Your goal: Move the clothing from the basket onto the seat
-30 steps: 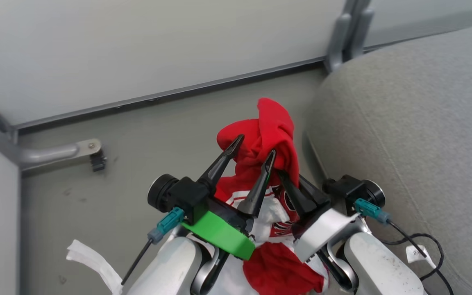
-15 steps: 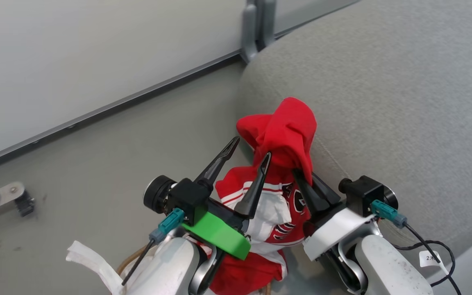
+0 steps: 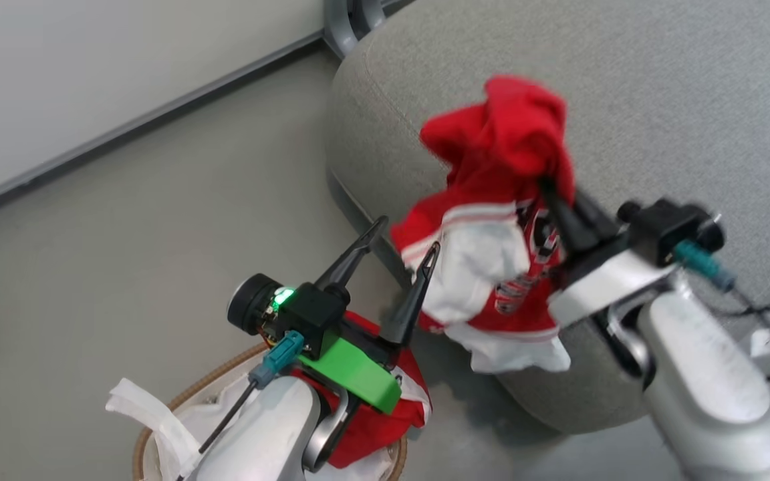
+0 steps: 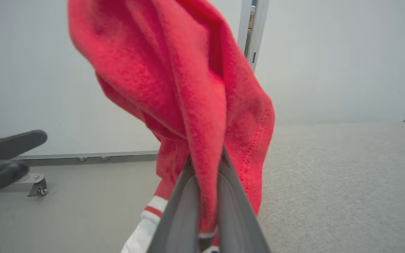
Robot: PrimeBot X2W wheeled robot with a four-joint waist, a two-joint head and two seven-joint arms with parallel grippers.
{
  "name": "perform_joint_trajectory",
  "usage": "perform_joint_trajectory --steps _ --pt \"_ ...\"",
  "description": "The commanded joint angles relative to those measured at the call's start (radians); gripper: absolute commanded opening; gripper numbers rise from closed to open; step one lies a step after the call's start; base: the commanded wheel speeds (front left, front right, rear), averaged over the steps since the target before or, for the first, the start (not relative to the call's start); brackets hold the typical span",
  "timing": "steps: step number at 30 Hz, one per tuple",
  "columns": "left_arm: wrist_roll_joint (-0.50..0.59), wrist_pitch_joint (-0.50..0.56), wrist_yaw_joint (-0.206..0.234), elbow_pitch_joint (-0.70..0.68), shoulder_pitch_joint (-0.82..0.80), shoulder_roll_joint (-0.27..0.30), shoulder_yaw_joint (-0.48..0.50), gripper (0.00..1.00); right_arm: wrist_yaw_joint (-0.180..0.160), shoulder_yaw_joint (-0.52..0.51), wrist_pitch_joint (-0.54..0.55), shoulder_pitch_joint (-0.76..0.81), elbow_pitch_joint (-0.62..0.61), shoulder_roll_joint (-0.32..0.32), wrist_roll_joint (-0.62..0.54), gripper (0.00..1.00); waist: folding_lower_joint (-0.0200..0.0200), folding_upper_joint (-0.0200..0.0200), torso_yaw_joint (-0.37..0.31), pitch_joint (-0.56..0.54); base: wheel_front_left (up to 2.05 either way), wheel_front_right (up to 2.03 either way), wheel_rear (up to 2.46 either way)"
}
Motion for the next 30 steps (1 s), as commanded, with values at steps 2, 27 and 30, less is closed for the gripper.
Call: perform_joint_trajectory --steps 2,27,30 --pt "0.005 -0.001 -0.003 0.004 -0.031 0.017 -0.005 1.00 -0.001 -0.020 -0.005 -0.079 -0.009 -0.041 -0.013 0.00 0.0000 -0.0001 0.022 0.080 0.00 0.00 0.00" --pt "0.046 -0.001 -0.003 0.015 -0.199 0.076 -0.032 1.00 -0.001 -0.348 -0.005 -0.614 0.316 -0.338 -0.173 0.00 0.0000 -0.0001 0.210 0.436 0.00 0.00 0.00" --pt "0.049 -0.001 -0.003 0.016 -0.204 0.078 -0.024 1.00 -0.001 -0.404 -0.005 -0.593 0.391 -0.326 -0.208 0.00 0.0000 -0.0001 0.220 0.456 0.00 0.00 0.00"
